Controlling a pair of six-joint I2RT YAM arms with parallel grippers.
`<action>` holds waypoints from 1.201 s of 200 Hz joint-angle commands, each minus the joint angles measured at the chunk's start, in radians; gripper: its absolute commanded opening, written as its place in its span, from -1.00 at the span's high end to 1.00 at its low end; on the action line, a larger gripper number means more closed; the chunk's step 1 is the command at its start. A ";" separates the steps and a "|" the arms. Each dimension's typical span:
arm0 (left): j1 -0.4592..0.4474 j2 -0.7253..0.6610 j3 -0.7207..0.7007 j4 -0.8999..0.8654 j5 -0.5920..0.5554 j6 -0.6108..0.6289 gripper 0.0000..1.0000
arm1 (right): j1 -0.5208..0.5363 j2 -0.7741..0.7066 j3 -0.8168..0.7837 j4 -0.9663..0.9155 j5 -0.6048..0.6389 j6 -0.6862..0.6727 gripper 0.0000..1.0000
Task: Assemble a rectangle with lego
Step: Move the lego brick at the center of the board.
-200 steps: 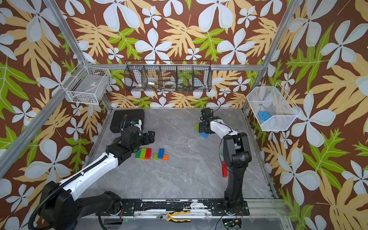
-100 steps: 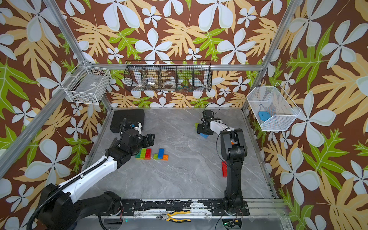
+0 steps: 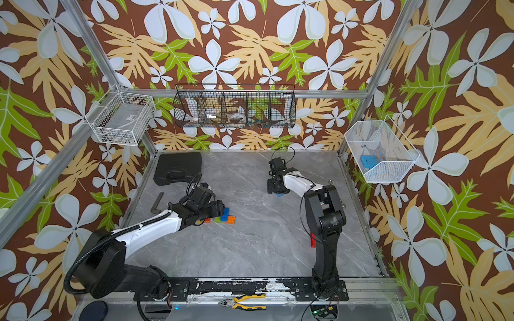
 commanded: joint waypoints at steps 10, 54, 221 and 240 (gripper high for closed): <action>-0.002 0.022 -0.009 0.048 0.055 -0.026 -0.63 | 0.007 -0.030 -0.032 -0.014 0.034 0.020 -0.21; -0.001 0.101 -0.007 0.094 0.091 -0.008 -0.63 | 0.008 -0.037 -0.053 -0.013 0.032 0.019 -0.20; 0.115 -0.049 -0.016 0.017 0.027 0.033 -0.61 | 0.050 -0.049 -0.030 -0.073 0.149 -0.031 -0.29; 0.101 -0.109 -0.009 0.011 0.024 0.045 -0.61 | 0.029 -0.033 -0.003 -0.087 0.156 -0.061 -0.35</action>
